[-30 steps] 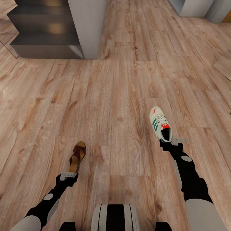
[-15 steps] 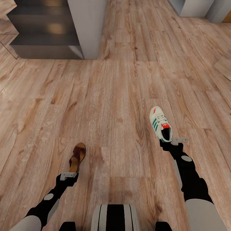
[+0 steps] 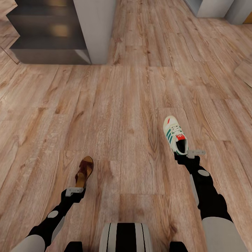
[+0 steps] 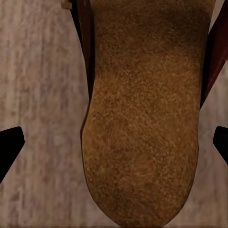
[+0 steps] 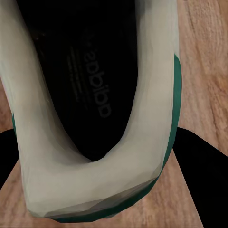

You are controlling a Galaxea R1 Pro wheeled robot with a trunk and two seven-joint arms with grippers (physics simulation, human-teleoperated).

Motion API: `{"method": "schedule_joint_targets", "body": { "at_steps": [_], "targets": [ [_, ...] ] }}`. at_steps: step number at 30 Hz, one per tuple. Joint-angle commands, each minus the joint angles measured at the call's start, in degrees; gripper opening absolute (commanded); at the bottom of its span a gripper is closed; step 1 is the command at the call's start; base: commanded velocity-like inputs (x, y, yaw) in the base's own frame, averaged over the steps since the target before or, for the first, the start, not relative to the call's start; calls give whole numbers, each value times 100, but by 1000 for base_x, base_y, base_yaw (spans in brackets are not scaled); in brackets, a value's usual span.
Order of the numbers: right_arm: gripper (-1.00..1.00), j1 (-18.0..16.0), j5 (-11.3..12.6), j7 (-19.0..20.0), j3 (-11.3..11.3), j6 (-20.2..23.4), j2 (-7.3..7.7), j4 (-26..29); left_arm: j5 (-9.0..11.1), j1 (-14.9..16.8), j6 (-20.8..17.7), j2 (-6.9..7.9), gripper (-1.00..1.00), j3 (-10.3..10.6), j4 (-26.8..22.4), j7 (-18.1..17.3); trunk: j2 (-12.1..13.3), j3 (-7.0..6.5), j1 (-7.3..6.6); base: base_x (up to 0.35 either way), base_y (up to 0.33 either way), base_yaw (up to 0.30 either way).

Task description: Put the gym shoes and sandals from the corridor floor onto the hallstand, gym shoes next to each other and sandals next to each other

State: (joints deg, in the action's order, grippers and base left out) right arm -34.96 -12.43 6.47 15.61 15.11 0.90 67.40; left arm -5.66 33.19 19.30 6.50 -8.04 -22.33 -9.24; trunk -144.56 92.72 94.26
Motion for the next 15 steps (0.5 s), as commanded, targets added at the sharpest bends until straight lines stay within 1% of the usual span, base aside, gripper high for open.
{"method": "schedule_joint_targets", "body": {
  "at_steps": [1,5,15],
  "targets": [
    [-100,-2,-62,47,13,27,-3,12,-58,3,21,-6,100,-49,5,-34,-3,26,1,0,0,0],
    [-100,-2,-65,47,13,27,-3,16,-58,3,21,-8,100,-45,8,-33,-8,114,12,0,0,0],
    [-100,-2,-67,47,13,27,-3,27,-58,3,21,-8,100,-40,6,-34,-8,130,12,0,0,0]
  ]
}}
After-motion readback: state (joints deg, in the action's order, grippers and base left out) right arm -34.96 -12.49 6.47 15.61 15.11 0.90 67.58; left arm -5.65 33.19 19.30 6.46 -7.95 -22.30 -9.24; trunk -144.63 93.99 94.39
